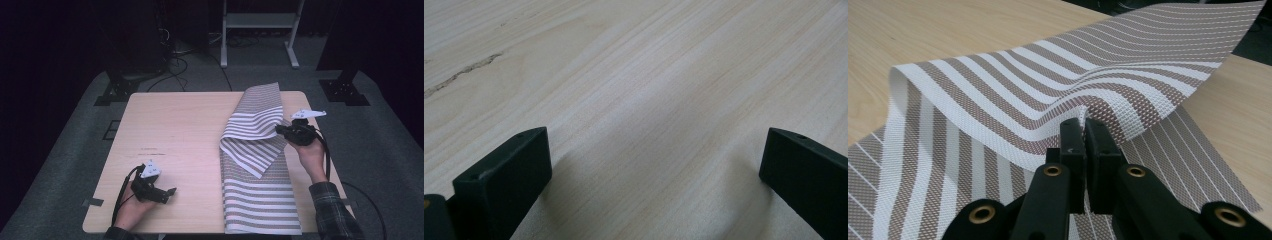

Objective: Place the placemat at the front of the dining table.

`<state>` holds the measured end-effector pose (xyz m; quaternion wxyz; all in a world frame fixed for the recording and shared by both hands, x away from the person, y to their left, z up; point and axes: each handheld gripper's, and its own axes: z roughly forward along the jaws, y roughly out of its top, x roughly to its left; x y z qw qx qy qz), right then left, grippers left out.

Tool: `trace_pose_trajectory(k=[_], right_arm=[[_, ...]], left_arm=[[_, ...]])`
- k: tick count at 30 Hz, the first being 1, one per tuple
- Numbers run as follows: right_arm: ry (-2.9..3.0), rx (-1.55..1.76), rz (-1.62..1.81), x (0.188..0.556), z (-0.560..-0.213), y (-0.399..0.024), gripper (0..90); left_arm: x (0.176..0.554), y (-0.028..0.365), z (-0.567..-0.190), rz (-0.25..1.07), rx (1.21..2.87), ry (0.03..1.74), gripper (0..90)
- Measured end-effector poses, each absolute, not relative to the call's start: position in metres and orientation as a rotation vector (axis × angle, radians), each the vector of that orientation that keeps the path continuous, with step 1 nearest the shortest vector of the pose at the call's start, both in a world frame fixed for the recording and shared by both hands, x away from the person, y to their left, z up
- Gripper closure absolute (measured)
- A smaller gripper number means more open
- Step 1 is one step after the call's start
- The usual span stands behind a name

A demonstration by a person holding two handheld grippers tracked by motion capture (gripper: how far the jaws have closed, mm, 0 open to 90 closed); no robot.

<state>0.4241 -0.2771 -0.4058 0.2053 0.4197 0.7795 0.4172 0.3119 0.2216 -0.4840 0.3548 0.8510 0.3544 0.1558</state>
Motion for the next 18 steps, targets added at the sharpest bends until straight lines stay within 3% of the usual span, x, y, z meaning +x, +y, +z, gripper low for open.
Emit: trace_pose_trajectory(k=[14, 18], right_arm=[[2.263, 1.061, 1.206, 0.426, -0.402, -0.239, 87.3], [2.295, 1.014, 1.206, 0.424, -0.400, -0.224, 87.3]], left_arm=[[0.317, 0.202, -0.469, 0.400, 2.184, 0.855, 0.0], [0.323, 0.192, -0.458, 0.407, 2.170, 0.812, 3.7]])
